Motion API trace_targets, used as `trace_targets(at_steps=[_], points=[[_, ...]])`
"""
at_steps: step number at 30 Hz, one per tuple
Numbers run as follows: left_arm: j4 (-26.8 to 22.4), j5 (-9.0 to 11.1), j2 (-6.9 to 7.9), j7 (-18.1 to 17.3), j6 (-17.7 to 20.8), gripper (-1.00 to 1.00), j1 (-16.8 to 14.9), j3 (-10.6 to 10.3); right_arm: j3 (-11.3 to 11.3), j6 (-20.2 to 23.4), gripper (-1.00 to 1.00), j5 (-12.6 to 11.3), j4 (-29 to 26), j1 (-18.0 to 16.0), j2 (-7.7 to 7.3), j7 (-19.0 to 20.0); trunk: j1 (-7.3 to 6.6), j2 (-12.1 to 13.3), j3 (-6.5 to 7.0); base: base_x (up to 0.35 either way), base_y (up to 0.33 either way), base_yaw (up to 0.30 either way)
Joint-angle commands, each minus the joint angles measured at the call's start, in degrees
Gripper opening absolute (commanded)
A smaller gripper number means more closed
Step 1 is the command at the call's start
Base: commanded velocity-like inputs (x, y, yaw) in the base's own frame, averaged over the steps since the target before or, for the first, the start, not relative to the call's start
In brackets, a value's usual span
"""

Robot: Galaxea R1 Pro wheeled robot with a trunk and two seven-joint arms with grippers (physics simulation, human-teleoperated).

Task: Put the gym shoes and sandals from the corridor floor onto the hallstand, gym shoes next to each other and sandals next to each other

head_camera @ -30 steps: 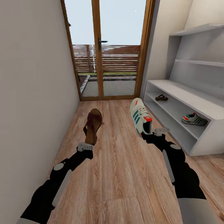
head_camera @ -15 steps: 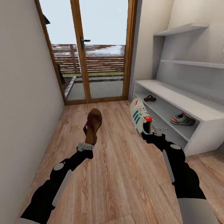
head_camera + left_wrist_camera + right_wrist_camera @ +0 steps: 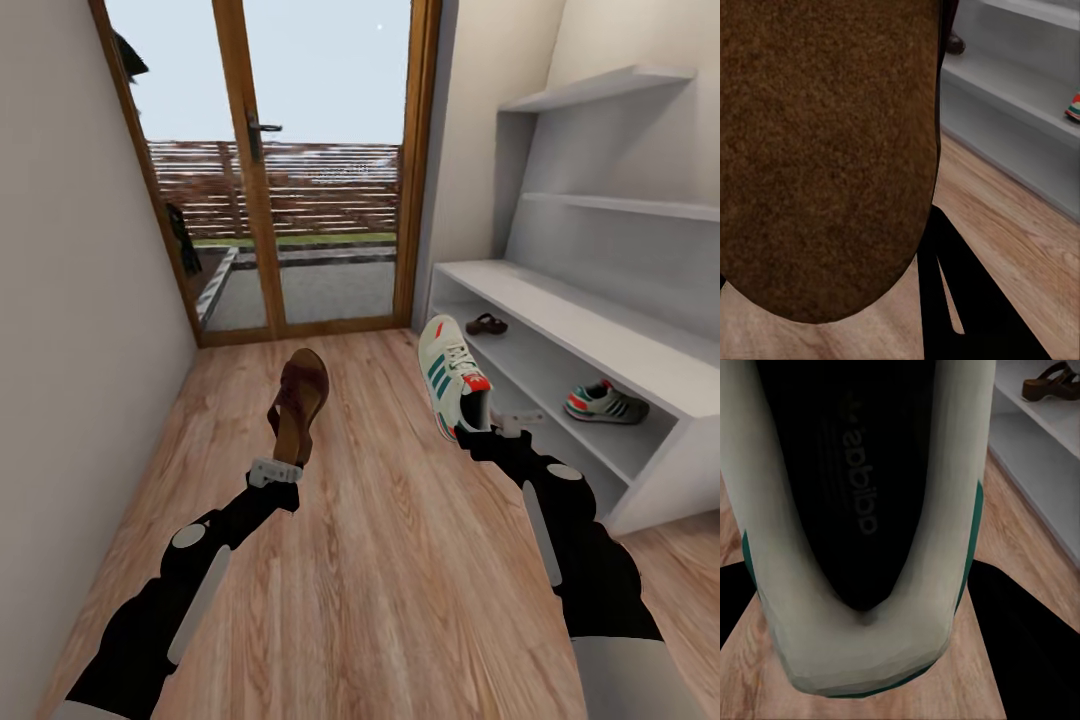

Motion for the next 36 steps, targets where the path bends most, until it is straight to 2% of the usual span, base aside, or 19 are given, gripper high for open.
trace_targets(at_steps=[1, 36], points=[[-0.08, 0.44, 0.03, -0.01, 0.46, -1.00, -0.03, -0.04, -0.07, 0.29, -1.00, 0.22, -0.08, -0.03, 0.02, 0.34, 0.02, -0.02, -0.05, 0.347, 0.000, 0.000], [-0.08, 0.46, 0.03, -0.01, 0.46, -1.00, -0.05, -0.04, -0.16, 0.31, -1.00, -0.75, -0.29, -0.03, -0.03, 0.56, 0.02, -0.02, -0.05, 0.347, 0.016, 0.000]])
